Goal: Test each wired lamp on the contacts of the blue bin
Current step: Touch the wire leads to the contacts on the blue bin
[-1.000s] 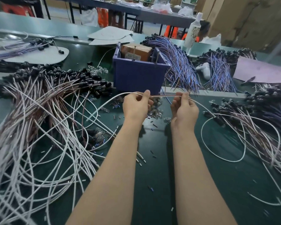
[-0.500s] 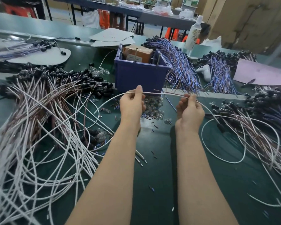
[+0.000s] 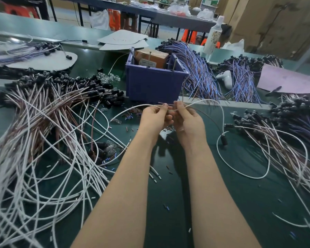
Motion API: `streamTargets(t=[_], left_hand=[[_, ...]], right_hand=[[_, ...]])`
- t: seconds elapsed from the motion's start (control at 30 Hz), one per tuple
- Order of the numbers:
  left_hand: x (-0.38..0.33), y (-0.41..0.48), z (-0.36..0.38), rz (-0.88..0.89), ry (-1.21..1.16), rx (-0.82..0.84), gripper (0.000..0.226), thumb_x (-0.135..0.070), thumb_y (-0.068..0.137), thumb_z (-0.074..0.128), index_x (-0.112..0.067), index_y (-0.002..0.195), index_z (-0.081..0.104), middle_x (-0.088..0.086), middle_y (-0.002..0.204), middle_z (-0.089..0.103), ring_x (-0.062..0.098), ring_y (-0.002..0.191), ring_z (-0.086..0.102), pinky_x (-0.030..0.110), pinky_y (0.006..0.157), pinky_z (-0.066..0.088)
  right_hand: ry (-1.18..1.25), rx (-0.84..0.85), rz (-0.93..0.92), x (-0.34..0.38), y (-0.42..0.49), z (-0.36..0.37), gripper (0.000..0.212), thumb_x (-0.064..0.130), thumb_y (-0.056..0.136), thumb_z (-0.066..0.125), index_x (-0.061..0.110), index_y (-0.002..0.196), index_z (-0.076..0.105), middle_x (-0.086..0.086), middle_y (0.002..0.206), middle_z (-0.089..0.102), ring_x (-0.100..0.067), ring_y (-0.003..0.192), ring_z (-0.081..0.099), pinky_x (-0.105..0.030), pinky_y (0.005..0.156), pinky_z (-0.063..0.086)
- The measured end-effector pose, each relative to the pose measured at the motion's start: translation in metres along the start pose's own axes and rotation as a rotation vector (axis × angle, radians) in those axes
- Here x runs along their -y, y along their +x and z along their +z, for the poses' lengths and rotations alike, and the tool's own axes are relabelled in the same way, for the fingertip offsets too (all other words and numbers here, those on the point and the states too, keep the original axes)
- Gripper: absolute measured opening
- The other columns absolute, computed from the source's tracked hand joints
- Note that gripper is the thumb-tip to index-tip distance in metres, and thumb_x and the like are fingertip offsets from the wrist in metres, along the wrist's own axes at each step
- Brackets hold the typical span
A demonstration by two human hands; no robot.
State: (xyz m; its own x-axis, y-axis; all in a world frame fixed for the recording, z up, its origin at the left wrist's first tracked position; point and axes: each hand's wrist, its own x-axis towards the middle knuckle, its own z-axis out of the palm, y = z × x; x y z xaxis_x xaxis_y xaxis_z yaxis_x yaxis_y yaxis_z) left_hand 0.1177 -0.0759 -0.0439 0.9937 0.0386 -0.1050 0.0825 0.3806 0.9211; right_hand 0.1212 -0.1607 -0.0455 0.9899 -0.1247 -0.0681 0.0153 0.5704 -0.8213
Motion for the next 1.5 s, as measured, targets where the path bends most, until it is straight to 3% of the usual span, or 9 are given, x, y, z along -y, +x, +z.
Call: streamTargets(t=[0.2, 0.4, 0.5, 0.63, 0.77, 0.93, 1.17, 1.33, 1.5], left_hand=[[0.000, -0.002, 0.001, 0.028, 0.057, 0.035, 0.023, -0.013, 0.098, 0.050, -0.012, 0.078, 0.061, -0.004, 0.061, 0.058, 0.000, 0.048, 0.050, 0.014, 0.050, 0.048], [-0.010, -0.001, -0.006, 0.076, -0.268, -0.128, 0.021, -0.019, 0.098, 0.049, -0.009, 0.083, 0.060, -0.007, 0.057, 0.057, -0.001, 0.045, 0.050, 0.012, 0.048, 0.047], [-0.008, -0.001, -0.003, 0.076, -0.266, -0.093, 0.021, -0.013, 0.098, 0.050, -0.006, 0.081, 0.060, -0.006, 0.057, 0.060, -0.001, 0.045, 0.054, 0.011, 0.049, 0.048], [0.001, -0.001, 0.002, 0.045, -0.054, -0.011, 0.022, -0.011, 0.097, 0.051, -0.005, 0.079, 0.061, 0.001, 0.062, 0.058, -0.001, 0.043, 0.052, 0.011, 0.048, 0.047], [0.003, 0.001, 0.001, 0.052, 0.000, -0.036, 0.019, -0.011, 0.096, 0.054, -0.008, 0.078, 0.060, 0.002, 0.066, 0.060, -0.002, 0.046, 0.055, 0.012, 0.051, 0.049], [-0.004, 0.004, -0.007, 0.059, -0.199, -0.191, 0.025, -0.015, 0.099, 0.049, -0.009, 0.079, 0.061, -0.005, 0.058, 0.059, -0.002, 0.044, 0.053, 0.013, 0.049, 0.048], [0.001, 0.001, 0.001, 0.113, -0.050, -0.123, 0.027, -0.011, 0.098, 0.050, -0.007, 0.074, 0.062, -0.007, 0.050, 0.060, -0.001, 0.042, 0.052, 0.012, 0.046, 0.047], [-0.001, 0.002, 0.000, 0.021, -0.159, -0.078, 0.021, -0.008, 0.097, 0.048, -0.011, 0.083, 0.063, -0.005, 0.056, 0.063, 0.000, 0.046, 0.055, 0.015, 0.048, 0.049], [0.000, 0.002, -0.004, 0.169, 0.012, -0.139, 0.020, -0.014, 0.097, 0.052, -0.010, 0.080, 0.062, -0.010, 0.048, 0.057, -0.001, 0.041, 0.048, 0.014, 0.046, 0.044]], right_hand=[[-0.109, -0.079, -0.103, 0.000, 0.000, -0.002, 0.015, 0.005, 0.091, 0.059, 0.007, 0.076, 0.061, 0.004, 0.055, 0.064, -0.006, 0.048, 0.057, -0.017, 0.052, 0.049], [0.058, -0.261, -0.127, 0.007, 0.004, -0.010, 0.016, 0.008, 0.090, 0.062, 0.013, 0.075, 0.063, 0.009, 0.053, 0.061, 0.001, 0.046, 0.052, -0.011, 0.050, 0.045], [0.154, -0.153, -0.037, 0.005, 0.001, -0.006, 0.012, 0.011, 0.092, 0.060, 0.010, 0.081, 0.065, 0.005, 0.062, 0.065, -0.002, 0.051, 0.055, -0.012, 0.050, 0.047], [0.050, -0.009, 0.031, -0.003, -0.003, 0.005, 0.017, 0.006, 0.093, 0.055, 0.006, 0.078, 0.063, 0.002, 0.057, 0.065, -0.005, 0.045, 0.056, -0.014, 0.045, 0.046], [-0.062, -0.049, -0.038, -0.004, -0.002, 0.003, 0.016, 0.005, 0.092, 0.057, 0.006, 0.077, 0.061, 0.003, 0.053, 0.064, -0.005, 0.045, 0.057, -0.015, 0.048, 0.048], [-0.062, -0.184, -0.071, 0.000, 0.003, -0.006, 0.014, 0.009, 0.091, 0.060, 0.009, 0.077, 0.062, 0.007, 0.055, 0.058, -0.002, 0.049, 0.047, -0.012, 0.048, 0.041], [0.042, 0.003, -0.010, -0.006, -0.002, 0.005, 0.018, 0.005, 0.095, 0.052, 0.004, 0.080, 0.061, 0.000, 0.061, 0.069, -0.006, 0.050, 0.061, -0.015, 0.050, 0.051], [0.000, -0.027, -0.059, -0.008, -0.002, 0.005, 0.020, 0.006, 0.095, 0.053, 0.005, 0.077, 0.062, 0.000, 0.058, 0.068, -0.007, 0.049, 0.061, -0.016, 0.050, 0.050], [-0.132, -0.070, -0.121, -0.007, 0.000, 0.002, 0.021, 0.007, 0.094, 0.056, 0.006, 0.074, 0.062, 0.004, 0.053, 0.064, -0.003, 0.047, 0.057, -0.015, 0.049, 0.047]])
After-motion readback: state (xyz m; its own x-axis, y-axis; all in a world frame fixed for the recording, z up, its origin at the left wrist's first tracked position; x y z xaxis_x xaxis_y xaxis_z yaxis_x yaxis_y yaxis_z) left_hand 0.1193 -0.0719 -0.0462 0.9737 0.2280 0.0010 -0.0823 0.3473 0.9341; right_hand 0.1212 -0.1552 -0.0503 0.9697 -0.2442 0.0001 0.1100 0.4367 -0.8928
